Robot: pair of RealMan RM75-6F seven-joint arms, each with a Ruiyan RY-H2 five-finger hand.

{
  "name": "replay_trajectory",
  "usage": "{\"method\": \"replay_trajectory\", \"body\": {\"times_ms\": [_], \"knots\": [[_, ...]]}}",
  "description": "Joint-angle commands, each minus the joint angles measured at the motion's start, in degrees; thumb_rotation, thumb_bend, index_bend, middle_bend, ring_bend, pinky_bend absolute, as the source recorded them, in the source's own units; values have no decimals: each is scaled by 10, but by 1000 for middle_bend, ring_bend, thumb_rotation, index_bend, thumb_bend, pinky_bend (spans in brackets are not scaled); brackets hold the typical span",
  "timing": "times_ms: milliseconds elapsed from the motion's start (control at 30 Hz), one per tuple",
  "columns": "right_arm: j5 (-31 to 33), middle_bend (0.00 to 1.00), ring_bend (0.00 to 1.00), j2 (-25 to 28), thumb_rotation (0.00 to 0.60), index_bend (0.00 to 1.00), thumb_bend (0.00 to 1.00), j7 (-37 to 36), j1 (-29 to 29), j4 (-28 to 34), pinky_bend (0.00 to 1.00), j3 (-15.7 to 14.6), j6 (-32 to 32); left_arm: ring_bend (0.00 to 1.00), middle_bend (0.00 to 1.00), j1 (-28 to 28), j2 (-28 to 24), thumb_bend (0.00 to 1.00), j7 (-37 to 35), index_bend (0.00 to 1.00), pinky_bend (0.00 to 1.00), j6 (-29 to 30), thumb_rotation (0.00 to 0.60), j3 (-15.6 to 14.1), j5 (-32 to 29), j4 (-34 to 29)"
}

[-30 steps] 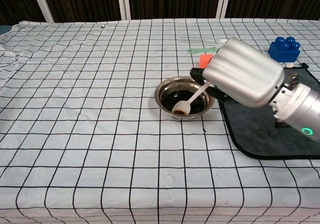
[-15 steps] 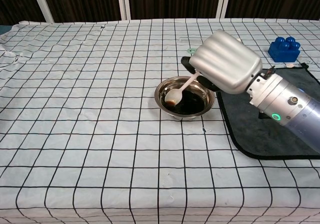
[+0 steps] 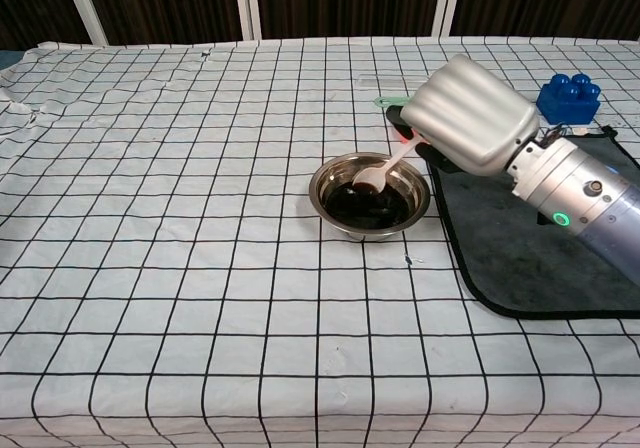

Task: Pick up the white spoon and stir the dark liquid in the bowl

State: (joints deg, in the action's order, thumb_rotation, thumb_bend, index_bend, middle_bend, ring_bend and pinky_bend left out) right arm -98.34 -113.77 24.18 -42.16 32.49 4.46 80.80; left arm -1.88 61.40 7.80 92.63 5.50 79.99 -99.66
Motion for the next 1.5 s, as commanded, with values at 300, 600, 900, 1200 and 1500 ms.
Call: {"method": "replay_trajectory", "body": {"times_ms": [300,600,900,1200,1500], "knots": [[-12,909,1000,24,600,725,416,-7,12,44,1000,-23,12,0,5,2,1,186,4,86,0,-5,600,0,-2,0],[-4,909,1000,38,600,506,415,24,11,97,1000,-20,-8,0,5,2,1,186,3,86,0,-4,600,0,-2,-1],[22,908,1000,58,600,229,398,62,13,163,1000,-12,-52,0,5,1,-1,186,0,89,0,-3,600,0,-2,-1],[48,879,1000,101,600,143,291,94,17,251,1000,20,-53,0,5,2,0,186,0,90,0,-4,600,0,-1,0],[154,513,650,225,600,137,263,97,83,426,775,73,-44,0,5,3,-2,186,-4,90,0,-9,600,-5,5,0]]}}
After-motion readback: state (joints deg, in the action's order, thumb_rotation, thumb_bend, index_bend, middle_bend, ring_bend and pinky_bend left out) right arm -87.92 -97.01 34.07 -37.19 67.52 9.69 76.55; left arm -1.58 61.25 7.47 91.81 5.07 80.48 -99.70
